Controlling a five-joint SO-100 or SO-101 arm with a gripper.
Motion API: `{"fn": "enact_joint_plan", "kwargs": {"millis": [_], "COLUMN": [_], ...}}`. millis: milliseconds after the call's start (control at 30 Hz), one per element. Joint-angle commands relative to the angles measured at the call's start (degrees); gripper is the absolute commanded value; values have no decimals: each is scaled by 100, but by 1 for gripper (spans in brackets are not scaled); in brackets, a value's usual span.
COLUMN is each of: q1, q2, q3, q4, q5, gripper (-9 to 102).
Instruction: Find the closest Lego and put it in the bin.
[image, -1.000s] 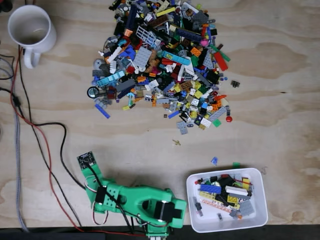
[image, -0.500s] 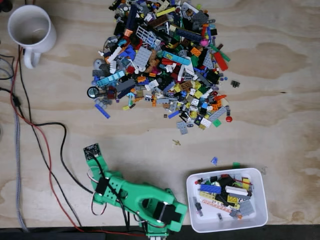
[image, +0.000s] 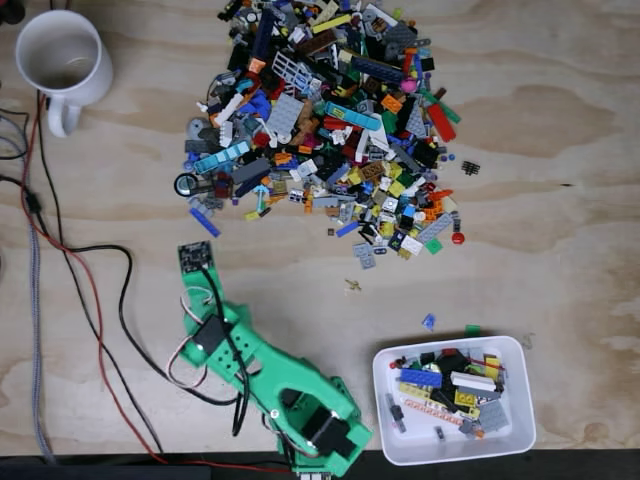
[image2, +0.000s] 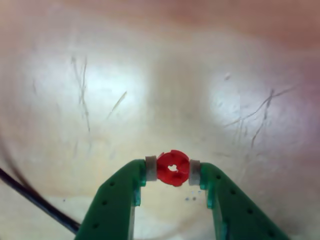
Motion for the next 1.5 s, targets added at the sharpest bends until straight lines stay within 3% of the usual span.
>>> {"fn": "enact_joint_plan", "kwargs": {"millis": [0, 233, 433, 967, 1133, 1267, 1333, 1467], "q1": [2382, 6100, 8411, 12015, 12665, 12524, 12111, 10397], "q2": [0, -325, -237, 668, 800, 870, 835, 765], "q3": [-773, -1099, -1230, -1503, -1292, -1011, -976, -1046], "q4": [88, -35, 237, 1187, 967, 396, 132, -396], "q5": [-791, -2127, -2751, -3894, -4140, -3920, -3612, -2918], "gripper": [10, 10, 11, 10, 20, 26, 27, 17]}}
